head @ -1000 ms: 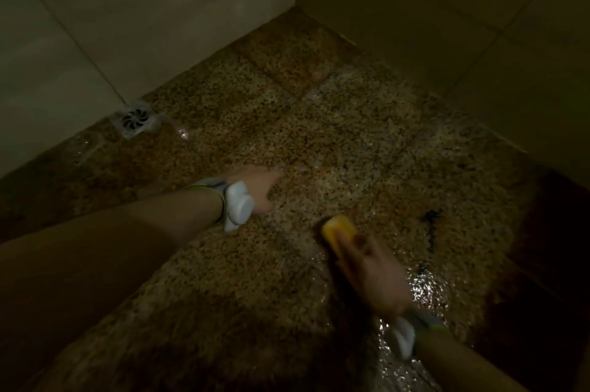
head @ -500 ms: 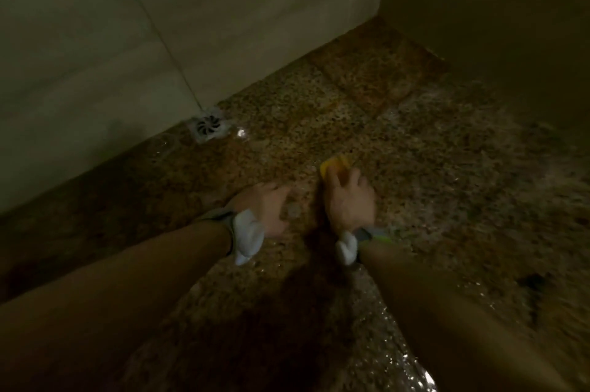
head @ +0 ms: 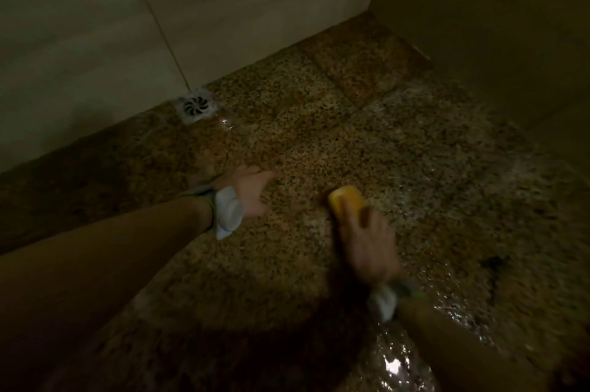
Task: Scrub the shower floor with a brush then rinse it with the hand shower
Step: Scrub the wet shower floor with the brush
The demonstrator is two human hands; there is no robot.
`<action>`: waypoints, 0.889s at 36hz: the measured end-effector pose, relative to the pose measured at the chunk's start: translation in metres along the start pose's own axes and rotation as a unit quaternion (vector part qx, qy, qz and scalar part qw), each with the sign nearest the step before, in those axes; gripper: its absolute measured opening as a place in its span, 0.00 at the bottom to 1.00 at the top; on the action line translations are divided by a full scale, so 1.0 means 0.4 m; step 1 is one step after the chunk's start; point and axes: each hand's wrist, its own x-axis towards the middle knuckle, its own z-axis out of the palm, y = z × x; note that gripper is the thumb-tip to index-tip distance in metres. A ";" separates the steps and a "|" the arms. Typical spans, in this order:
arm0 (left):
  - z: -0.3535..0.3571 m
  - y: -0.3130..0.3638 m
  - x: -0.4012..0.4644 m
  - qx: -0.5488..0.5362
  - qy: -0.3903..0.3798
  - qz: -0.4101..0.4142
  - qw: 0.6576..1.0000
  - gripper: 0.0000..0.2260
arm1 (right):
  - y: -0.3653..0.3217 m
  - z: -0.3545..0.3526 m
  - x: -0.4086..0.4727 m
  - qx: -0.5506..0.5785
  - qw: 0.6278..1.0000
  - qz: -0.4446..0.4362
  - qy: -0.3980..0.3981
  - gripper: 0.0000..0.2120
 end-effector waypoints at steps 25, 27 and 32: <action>0.006 -0.249 -0.228 0.070 0.014 -0.077 0.994 0.37 | -0.576 0.085 -0.109 0.006 0.929 -0.358 -0.090 0.30; -0.002 -0.271 -0.241 0.067 -0.022 -0.085 0.994 0.38 | -0.569 0.069 -0.067 -0.004 0.925 -0.363 -0.108 0.30; -0.050 -0.289 -0.275 0.034 0.001 -0.090 0.995 0.31 | -0.559 -0.009 0.077 -0.023 0.944 -0.304 -0.127 0.27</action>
